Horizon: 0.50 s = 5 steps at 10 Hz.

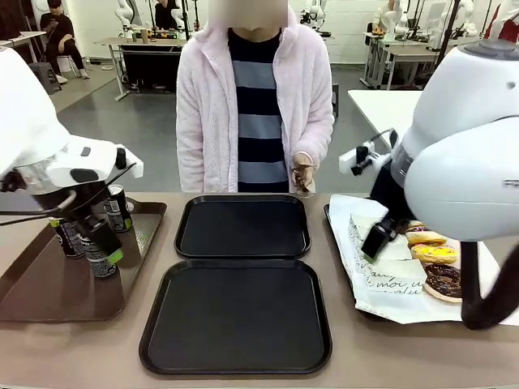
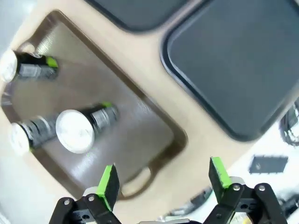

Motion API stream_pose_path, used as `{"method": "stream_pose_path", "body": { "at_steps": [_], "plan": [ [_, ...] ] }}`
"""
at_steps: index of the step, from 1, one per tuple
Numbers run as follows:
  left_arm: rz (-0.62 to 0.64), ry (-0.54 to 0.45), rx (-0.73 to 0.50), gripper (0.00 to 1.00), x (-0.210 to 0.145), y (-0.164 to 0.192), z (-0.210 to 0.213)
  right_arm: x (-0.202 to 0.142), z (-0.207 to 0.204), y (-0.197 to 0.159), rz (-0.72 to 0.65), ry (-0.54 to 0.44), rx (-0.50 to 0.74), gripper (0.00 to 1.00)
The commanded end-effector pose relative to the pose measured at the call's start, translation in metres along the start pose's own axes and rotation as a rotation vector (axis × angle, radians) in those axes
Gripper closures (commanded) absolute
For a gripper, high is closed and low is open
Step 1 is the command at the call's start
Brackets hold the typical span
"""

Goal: Set up donuts and drinks on trays.
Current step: Pick up one Pepsi coke and place it on the Flat Tray.

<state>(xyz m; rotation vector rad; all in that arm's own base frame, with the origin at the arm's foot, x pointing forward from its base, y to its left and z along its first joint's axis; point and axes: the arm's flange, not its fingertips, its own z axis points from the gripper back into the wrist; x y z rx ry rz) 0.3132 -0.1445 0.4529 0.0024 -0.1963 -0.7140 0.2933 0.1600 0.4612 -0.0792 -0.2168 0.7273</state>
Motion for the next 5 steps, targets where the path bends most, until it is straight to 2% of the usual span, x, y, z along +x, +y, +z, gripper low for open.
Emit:
{"method": "stream_pose_path", "body": {
  "at_steps": [1, 2, 3, 4, 5],
  "plan": [
    [-0.002, 0.099, -0.022, 0.00, -0.053, -0.006, -0.013, -0.078, -0.027, 0.032, 0.043, 0.164, 0.043, 0.00],
    [0.041, 0.101, 0.030, 0.00, -0.066, -0.015, -0.016, -0.090, -0.037, 0.033, 0.046, 0.229, 0.050, 0.00],
    [0.046, 0.085, 0.096, 0.00, -0.060, -0.008, -0.017, -0.082, -0.040, 0.026, 0.054, 0.143, 0.062, 0.00],
    [0.015, 0.105, -0.022, 0.00, -0.020, -0.003, 0.005, -0.032, 0.004, 0.017, 0.024, 0.189, 0.043, 0.00],
    [0.015, 0.105, -0.022, 0.00, -0.020, -0.003, 0.005, -0.032, 0.004, 0.017, 0.024, 0.189, 0.043, 0.00]
  ]
}}
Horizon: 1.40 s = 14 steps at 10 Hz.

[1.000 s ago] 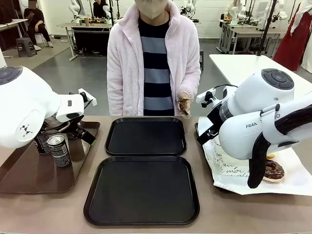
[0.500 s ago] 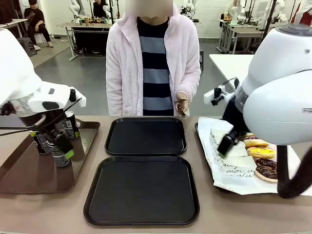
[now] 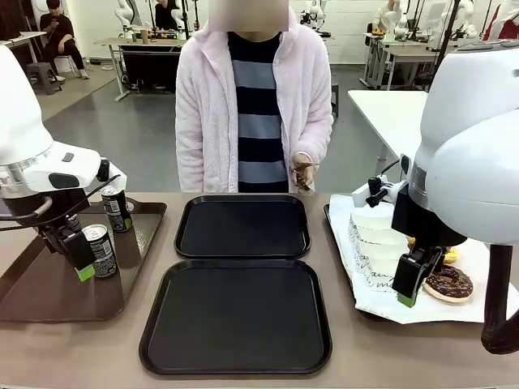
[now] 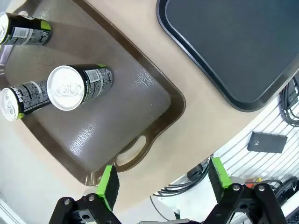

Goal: Set up donuts and drinks on trays.
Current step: Pick up one Pepsi coke and place it on the Flat Tray.

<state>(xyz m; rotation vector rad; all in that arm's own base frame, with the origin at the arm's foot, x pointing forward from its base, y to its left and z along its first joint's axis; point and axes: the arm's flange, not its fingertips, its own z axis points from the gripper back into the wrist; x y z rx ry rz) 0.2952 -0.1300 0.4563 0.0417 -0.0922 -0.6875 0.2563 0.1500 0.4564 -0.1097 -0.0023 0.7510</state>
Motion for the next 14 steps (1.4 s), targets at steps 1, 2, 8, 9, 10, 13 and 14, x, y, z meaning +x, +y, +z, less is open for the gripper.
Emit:
{"method": "stream_pose_path", "body": {
  "at_steps": [1, 2, 8, 9, 10, 13, 14],
  "plan": [
    [-0.011, -0.004, -0.024, 0.00, 0.002, -0.002, -0.002, 0.002, 0.001, -0.001, -0.009, -0.015, -0.006, 0.00],
    [0.000, 0.000, 0.000, 0.00, 0.000, 0.000, 0.000, 0.000, 0.000, 0.000, 0.000, 0.000, 0.000, 0.00],
    [0.294, -0.502, -0.938, 0.00, -0.066, 0.138, 0.042, -0.106, -0.031, -0.163, -0.258, -0.643, 0.784, 0.00],
    [0.315, -0.557, -1.050, 0.00, -0.080, 0.163, 0.042, -0.129, -0.038, -0.179, -0.266, -0.740, 0.897, 0.00],
    [0.355, -0.600, -1.111, 0.00, -0.098, 0.181, 0.038, -0.155, -0.045, -0.194, -0.284, -0.822, 0.969, 0.00],
    [0.496, -0.692, -1.191, 0.00, -0.157, 0.232, 0.018, -0.233, -0.076, -0.228, -0.341, -0.920, 1.140, 0.00],
    [0.525, -0.710, -1.220, 0.00, -0.171, 0.247, 0.009, -0.253, -0.084, -0.232, -0.398, -0.906, 1.152, 0.00]
  ]
}}
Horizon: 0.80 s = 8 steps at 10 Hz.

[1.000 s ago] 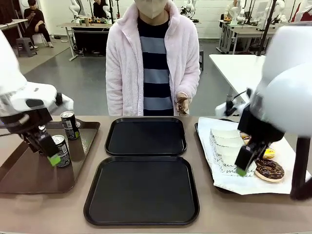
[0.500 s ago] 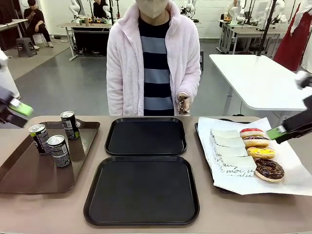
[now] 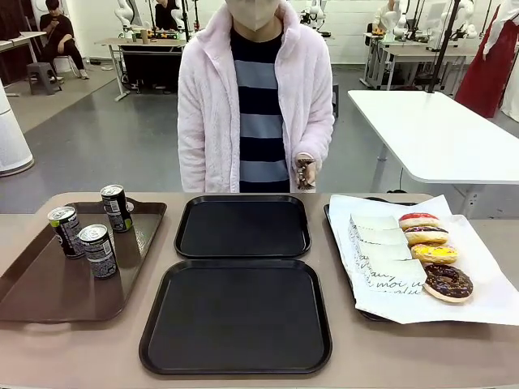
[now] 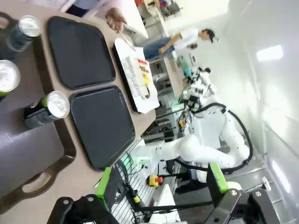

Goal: Set up donuts and drinks on trays.
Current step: Pick up one Pepsi coke and place it on the Flat Tray.

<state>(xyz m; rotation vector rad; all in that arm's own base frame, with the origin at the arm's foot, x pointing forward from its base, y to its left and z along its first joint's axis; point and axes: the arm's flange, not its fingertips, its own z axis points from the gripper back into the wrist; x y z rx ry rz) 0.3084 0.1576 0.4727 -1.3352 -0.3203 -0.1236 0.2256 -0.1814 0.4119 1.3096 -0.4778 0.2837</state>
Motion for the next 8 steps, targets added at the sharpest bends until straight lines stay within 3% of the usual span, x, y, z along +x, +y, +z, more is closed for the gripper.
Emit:
{"method": "stream_pose_path", "body": {
  "at_steps": [1, 5, 8],
  "plan": [
    [0.020, -0.043, -0.047, 0.00, 0.005, 0.021, 0.027, -0.007, 0.031, -0.018, -0.092, -0.005, -0.026, 0.00],
    [0.013, -0.059, -0.005, 0.00, -0.011, 0.035, 0.057, -0.032, 0.072, -0.019, -0.242, -0.116, -0.072, 0.00],
    [-0.033, -0.026, 0.050, 0.00, -0.011, 0.032, 0.055, -0.029, 0.068, -0.018, -0.304, -0.176, -0.181, 0.00]
  ]
}}
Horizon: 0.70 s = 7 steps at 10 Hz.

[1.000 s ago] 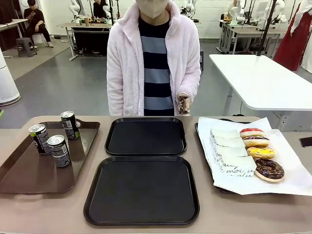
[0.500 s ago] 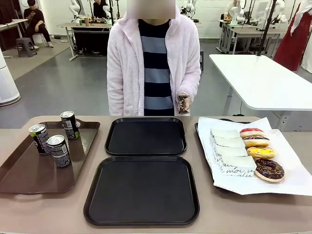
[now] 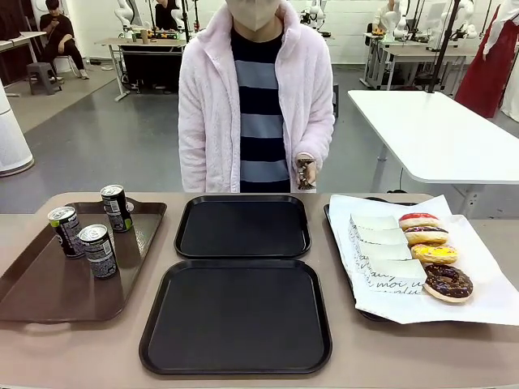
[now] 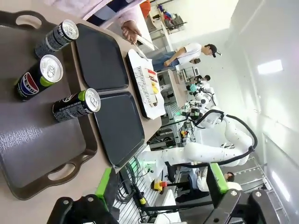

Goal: Set up donuts and drinks on trays.
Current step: Pick up one Pepsi coke and place it on the Flat Tray.

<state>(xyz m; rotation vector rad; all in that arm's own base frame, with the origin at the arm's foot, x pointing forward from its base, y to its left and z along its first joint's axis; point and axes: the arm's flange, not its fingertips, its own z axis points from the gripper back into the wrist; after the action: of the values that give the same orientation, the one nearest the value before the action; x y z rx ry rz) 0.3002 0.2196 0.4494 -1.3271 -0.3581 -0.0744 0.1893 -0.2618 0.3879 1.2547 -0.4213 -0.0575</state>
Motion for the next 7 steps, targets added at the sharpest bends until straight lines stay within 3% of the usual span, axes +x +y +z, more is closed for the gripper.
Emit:
{"method": "stream_pose_path", "body": {
  "at_steps": [1, 7],
  "plan": [
    [0.018, -0.011, -0.010, 0.00, -0.0016, 0.0022, 0.0011, -0.0019, -0.0019, -0.0005, 0.014, 0.013, 0.031, 0.00],
    [0.018, -0.011, -0.010, 0.00, -0.0016, 0.0022, 0.0011, -0.0019, -0.0019, -0.0005, 0.014, 0.013, 0.031, 0.00]
  ]
}}
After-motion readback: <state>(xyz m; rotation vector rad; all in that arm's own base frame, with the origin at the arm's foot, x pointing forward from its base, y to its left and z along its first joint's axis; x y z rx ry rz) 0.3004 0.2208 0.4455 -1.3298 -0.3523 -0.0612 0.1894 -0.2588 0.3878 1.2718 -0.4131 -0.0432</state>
